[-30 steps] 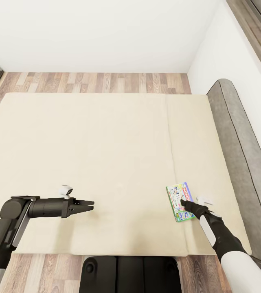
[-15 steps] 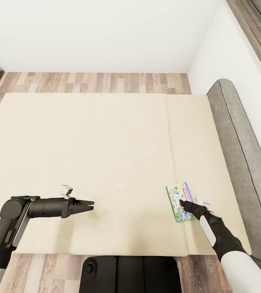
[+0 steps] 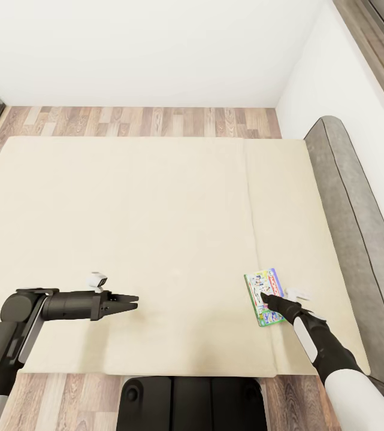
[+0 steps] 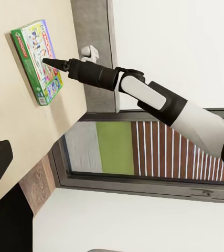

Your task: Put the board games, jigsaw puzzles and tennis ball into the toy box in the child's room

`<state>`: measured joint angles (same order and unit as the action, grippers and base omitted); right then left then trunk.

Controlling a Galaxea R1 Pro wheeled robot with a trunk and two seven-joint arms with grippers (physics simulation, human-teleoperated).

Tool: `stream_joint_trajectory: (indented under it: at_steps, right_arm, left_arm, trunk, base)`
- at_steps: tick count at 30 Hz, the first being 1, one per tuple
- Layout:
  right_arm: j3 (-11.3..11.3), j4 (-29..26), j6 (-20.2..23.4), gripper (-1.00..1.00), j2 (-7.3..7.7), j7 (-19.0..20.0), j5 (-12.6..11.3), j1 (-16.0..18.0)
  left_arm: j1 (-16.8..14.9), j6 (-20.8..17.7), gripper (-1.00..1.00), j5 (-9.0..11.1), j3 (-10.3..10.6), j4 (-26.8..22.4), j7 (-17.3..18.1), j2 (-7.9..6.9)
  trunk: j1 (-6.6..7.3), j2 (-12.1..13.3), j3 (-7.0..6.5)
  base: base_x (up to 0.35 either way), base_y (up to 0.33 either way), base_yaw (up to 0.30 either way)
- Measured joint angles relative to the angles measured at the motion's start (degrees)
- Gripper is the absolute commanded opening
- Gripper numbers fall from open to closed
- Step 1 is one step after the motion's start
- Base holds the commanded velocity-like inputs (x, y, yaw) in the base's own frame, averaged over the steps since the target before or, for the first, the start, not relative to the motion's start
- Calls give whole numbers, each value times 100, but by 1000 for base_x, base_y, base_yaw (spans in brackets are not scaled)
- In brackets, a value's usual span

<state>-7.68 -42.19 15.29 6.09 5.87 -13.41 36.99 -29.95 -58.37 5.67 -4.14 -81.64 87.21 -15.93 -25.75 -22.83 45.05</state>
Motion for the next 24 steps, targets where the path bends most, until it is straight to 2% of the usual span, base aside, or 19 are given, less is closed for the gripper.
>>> stream_joint_trajectory:
  at_steps: [24]
  right_arm:
    - [3, 0, -15, 100, -22, -3, 11, 9]
  left_arm:
    - [0, 0, 100, -2, 4, 0, -3, 4]
  trunk:
    - [0, 0, 0]
  base:
    - [0, 0, 0]
